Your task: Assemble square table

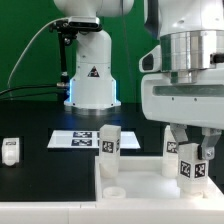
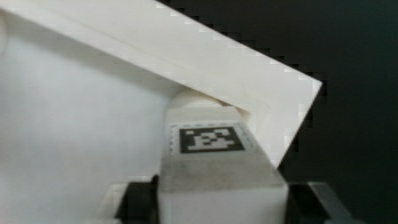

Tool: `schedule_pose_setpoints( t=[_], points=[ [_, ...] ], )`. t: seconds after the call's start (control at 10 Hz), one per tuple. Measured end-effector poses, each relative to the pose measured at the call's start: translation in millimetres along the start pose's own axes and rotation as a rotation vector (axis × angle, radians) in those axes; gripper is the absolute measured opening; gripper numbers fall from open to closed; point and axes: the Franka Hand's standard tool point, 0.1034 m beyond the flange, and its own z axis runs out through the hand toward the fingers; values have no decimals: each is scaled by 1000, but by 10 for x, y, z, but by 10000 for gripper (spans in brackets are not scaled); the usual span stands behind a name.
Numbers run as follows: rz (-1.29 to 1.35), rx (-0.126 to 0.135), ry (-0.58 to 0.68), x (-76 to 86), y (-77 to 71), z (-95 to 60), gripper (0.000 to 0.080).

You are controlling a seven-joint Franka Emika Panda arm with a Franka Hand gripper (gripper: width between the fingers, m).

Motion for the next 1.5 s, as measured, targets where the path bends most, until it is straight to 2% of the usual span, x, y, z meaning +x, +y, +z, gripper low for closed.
schedule_pose_setpoints(
  t=[0.2, 0.4, 0.6, 0.7, 0.8, 1.0, 1.3, 1.4, 1.5],
  points=[
    [142, 1, -7, 1, 1, 0, 291],
    [425, 1, -58, 60, 9, 5, 291],
    [382, -2, -56, 42, 12, 10, 291],
    [269, -18, -52, 14, 20, 13, 460],
    [38, -23, -34, -1, -9, 2, 609],
    [-266, -26, -29, -60, -49, 7, 637],
    [-524, -29, -23, -24, -42, 8, 648],
    [-767, -49, -4, 9, -45, 12, 649],
    [-884, -58, 0, 12, -65, 30, 649]
  ],
)
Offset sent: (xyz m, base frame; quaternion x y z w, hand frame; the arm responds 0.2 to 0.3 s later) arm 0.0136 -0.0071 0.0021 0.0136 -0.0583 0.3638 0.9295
